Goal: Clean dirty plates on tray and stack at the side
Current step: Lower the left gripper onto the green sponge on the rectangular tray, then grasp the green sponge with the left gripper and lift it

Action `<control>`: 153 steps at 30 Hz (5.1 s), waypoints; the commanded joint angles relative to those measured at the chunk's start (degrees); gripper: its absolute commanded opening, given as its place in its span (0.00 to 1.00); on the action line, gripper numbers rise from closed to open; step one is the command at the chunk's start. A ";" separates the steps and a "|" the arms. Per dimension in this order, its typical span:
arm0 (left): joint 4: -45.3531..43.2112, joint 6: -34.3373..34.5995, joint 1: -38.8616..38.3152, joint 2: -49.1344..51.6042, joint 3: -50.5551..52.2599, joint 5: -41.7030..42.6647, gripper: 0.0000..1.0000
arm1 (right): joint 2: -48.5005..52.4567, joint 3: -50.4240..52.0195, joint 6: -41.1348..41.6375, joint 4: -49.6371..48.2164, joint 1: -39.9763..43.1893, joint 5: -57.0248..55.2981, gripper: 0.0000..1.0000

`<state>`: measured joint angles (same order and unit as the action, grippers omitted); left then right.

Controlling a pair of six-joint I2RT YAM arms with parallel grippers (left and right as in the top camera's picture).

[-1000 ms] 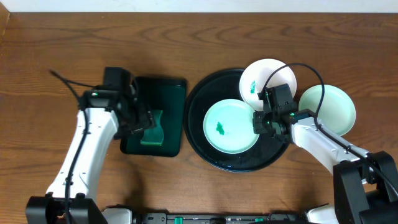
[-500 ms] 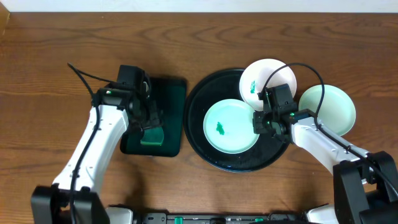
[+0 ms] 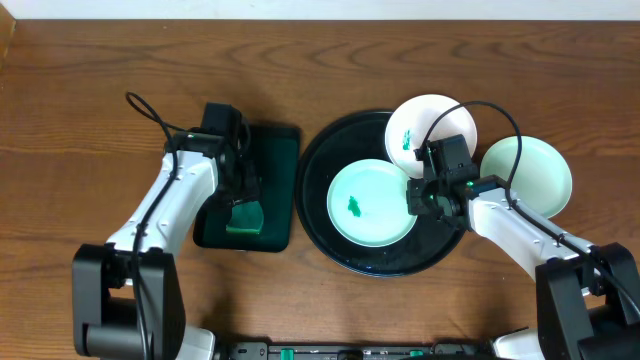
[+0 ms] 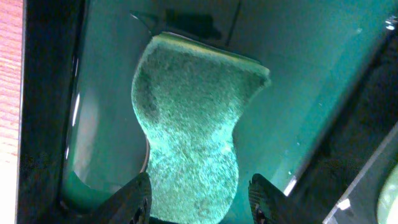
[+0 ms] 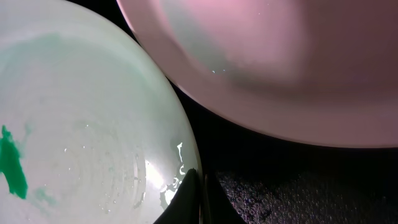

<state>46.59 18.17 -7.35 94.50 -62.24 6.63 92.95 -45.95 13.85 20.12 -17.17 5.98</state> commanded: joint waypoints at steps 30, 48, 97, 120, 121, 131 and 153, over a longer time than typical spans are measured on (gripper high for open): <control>-3.76 0.70 -0.07 8.66 1.18 -1.53 0.07 | -0.46 -0.87 -0.20 0.02 0.61 -1.20 0.12; -1.66 -0.55 -0.09 -18.03 -0.20 -1.51 0.07 | -0.46 -0.85 -0.20 0.11 0.61 -1.18 0.32; -6.29 3.39 -6.38 -0.15 9.51 6.01 0.07 | -0.46 -0.85 -0.20 0.22 0.59 -1.20 0.26; -8.57 3.61 -6.38 -0.22 9.07 14.16 0.07 | -0.46 -0.85 -0.20 0.22 0.59 -1.20 0.26; -8.57 3.61 -6.38 -0.22 9.07 14.16 0.07 | -0.46 -0.85 -0.20 0.20 0.59 -1.18 0.26; -8.02 3.45 -6.38 -2.58 6.58 5.31 0.07 | -0.46 -0.85 -0.17 0.37 0.59 -0.92 0.30; -0.11 0.02 -6.38 -5.42 0.13 -7.56 0.07 | -0.46 -0.85 7.04 1.11 0.59 7.98 0.01</control>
<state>46.15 19.22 -13.61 90.00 -60.71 1.15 92.95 -46.06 15.68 21.37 -16.93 10.70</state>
